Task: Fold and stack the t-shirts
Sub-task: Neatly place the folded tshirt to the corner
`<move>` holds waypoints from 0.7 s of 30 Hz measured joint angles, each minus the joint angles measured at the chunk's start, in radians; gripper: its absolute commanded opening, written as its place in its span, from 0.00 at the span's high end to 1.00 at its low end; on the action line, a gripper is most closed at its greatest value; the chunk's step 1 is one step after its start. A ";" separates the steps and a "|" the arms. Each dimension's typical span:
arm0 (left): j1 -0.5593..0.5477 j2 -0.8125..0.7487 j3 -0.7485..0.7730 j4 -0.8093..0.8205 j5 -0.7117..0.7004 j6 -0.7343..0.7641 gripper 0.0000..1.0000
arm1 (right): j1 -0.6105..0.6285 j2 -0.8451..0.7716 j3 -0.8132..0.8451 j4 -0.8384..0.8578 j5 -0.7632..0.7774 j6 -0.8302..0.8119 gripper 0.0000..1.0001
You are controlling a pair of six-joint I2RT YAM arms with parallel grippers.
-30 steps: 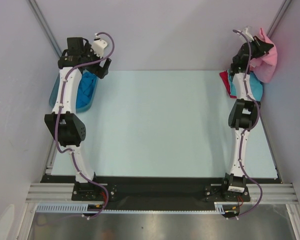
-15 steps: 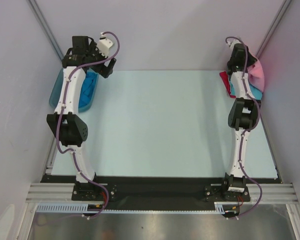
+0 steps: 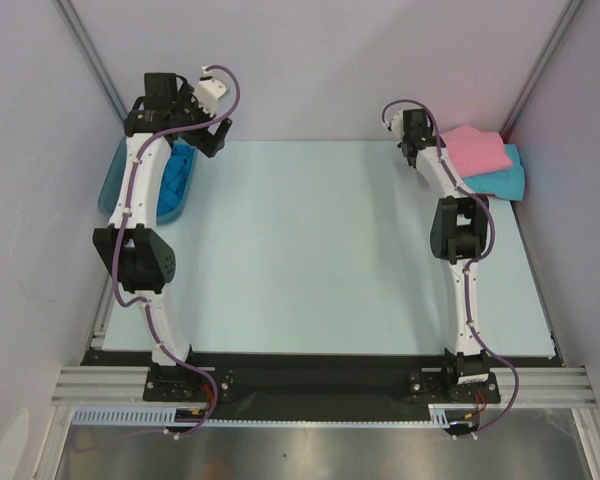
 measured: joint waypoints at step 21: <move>0.010 0.000 -0.051 0.005 -0.016 0.019 0.00 | -0.096 -0.059 -0.142 -0.114 -0.035 0.003 0.96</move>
